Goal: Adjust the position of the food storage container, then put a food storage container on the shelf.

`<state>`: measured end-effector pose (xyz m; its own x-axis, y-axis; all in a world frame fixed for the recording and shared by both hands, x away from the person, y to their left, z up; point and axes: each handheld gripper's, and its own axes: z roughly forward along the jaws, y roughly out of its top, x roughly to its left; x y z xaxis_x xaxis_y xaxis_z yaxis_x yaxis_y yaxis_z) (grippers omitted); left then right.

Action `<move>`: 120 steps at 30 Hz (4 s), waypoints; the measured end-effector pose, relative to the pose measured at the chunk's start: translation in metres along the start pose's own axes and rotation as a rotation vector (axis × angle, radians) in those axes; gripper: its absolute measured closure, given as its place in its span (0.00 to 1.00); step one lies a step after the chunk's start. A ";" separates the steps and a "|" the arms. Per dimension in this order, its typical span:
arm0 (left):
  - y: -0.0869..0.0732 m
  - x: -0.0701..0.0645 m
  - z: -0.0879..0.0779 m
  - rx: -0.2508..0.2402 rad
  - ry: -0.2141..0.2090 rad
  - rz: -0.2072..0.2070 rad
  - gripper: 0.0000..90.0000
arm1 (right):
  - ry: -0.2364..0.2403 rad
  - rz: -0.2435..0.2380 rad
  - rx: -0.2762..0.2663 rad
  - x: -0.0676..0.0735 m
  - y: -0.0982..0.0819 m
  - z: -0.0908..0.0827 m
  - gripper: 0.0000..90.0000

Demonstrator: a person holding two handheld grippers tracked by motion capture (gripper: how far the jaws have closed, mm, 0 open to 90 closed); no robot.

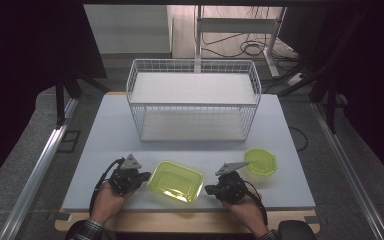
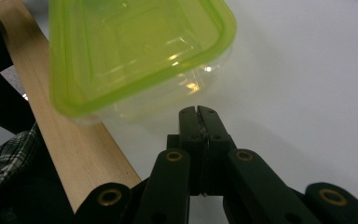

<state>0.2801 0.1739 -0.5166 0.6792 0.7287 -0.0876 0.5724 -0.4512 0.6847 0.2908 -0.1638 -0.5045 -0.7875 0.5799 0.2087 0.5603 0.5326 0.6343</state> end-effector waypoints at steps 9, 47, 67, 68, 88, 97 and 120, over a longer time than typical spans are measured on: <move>0.001 -0.030 0.007 0.034 -0.060 0.045 0.99 | -0.074 0.034 -0.004 -0.019 0.002 -0.004 0.99; -0.027 -0.037 -0.009 -0.070 0.080 0.065 0.02 | -0.089 0.069 -0.166 -0.037 -0.005 -0.036 0.28; -0.028 -0.040 -0.004 -0.038 0.118 0.128 0.01 | 0.026 0.161 -0.126 -0.036 0.005 -0.016 0.16; -0.028 -0.040 -0.004 -0.034 0.120 0.131 0.01 | 0.035 0.170 -0.126 -0.036 0.006 -0.015 0.20; -0.028 -0.043 -0.001 -0.020 0.122 0.164 0.02 | 0.184 0.441 -0.081 -0.057 0.017 0.005 0.80; -0.029 -0.044 -0.002 -0.017 0.134 0.172 0.02 | 0.267 0.499 -0.079 -0.058 0.017 0.003 0.89; -0.031 -0.035 -0.006 -0.012 0.157 0.142 0.02 | 0.268 0.512 -0.222 -0.067 0.037 -0.032 0.89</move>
<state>0.2355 0.1658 -0.5304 0.6722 0.7300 0.1233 0.4698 -0.5493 0.6910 0.3560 -0.2033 -0.4713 -0.4858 0.5379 0.6889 0.8402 0.0700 0.5377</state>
